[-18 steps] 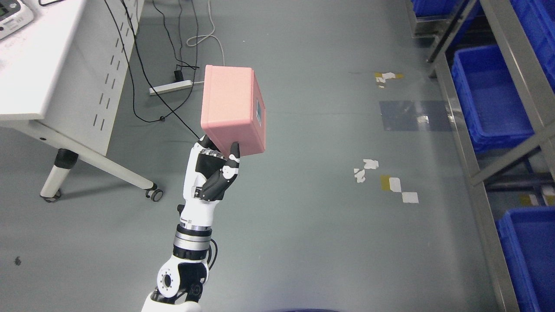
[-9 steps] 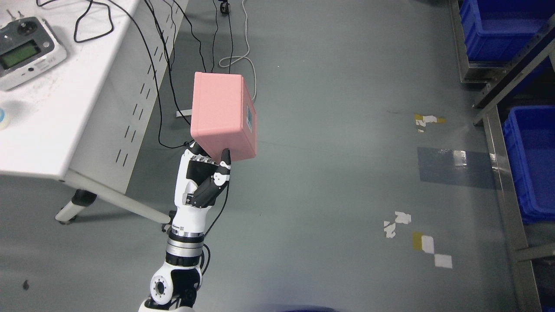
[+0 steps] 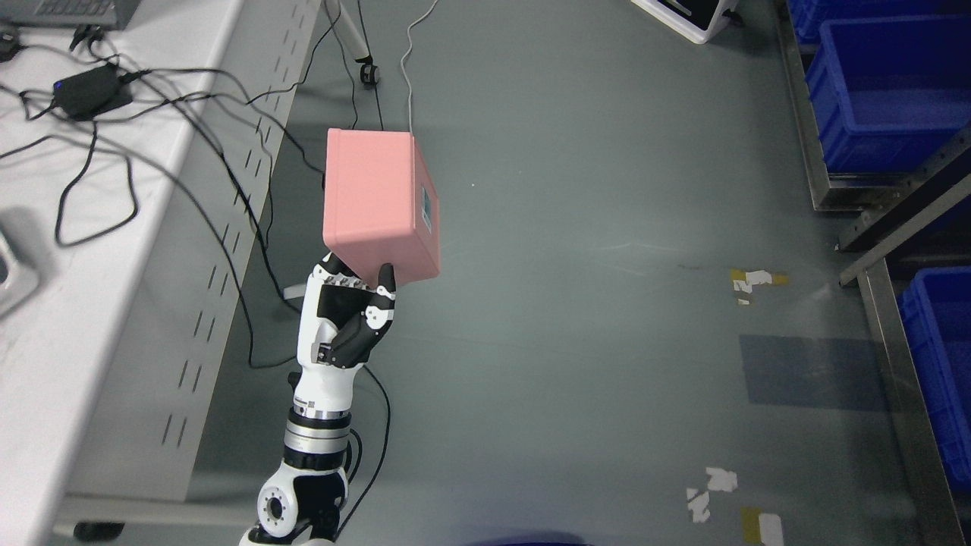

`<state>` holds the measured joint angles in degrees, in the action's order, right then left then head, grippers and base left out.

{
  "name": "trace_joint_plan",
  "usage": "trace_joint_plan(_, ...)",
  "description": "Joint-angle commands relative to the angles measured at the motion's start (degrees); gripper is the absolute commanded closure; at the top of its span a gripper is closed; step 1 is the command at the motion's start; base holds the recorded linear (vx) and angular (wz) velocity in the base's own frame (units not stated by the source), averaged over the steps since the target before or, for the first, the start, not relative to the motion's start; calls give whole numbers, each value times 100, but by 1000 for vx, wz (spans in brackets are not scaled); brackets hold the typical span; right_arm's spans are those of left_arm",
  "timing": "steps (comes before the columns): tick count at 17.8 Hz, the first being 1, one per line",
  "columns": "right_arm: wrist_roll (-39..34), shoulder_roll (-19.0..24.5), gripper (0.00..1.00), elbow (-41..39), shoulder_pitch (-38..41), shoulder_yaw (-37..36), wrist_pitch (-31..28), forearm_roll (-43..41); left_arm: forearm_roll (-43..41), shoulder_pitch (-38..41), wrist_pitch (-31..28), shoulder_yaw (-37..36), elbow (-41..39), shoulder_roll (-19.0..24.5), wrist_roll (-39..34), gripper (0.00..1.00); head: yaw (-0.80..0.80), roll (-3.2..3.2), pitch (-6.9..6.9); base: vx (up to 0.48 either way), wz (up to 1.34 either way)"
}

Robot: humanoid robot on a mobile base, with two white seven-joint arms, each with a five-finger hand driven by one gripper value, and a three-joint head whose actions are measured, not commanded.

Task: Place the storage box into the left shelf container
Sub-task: 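Hold the pink box up in the left hand while turning toward the bin shelving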

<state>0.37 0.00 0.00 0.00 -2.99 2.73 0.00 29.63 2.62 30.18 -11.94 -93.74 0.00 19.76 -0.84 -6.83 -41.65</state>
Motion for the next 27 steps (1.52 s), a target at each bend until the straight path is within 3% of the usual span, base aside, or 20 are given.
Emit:
trace_joint_plan(1,-20,-100,0,-100,-26,0,8,-123,-10,80,-4,-1,5,100,142,97,0,0,0,603,-325)
trace_joint_plan(8,-20,-100,0,-100,-26,0,8,-123,-239,203,-4,-194,101,100,195,97,0,0,-1,576,-524)
trace_joint_plan(18,-20,-100,0,-100,-26,0,8,-123,-582,388,-13,-458,532,100,600,96,0,0,-1,346,-1199)
trace_joint_plan(23,-28,-100,0,-100,-26,0,17,-123,-590,336,-21,-29,567,100,600,96,0,0,-1,255,-1004)
trace_joint_plan(27,-20,-100,0,-100,-26,0,17,-123,-889,55,-450,324,664,100,600,97,0,0,-1,207,-770)
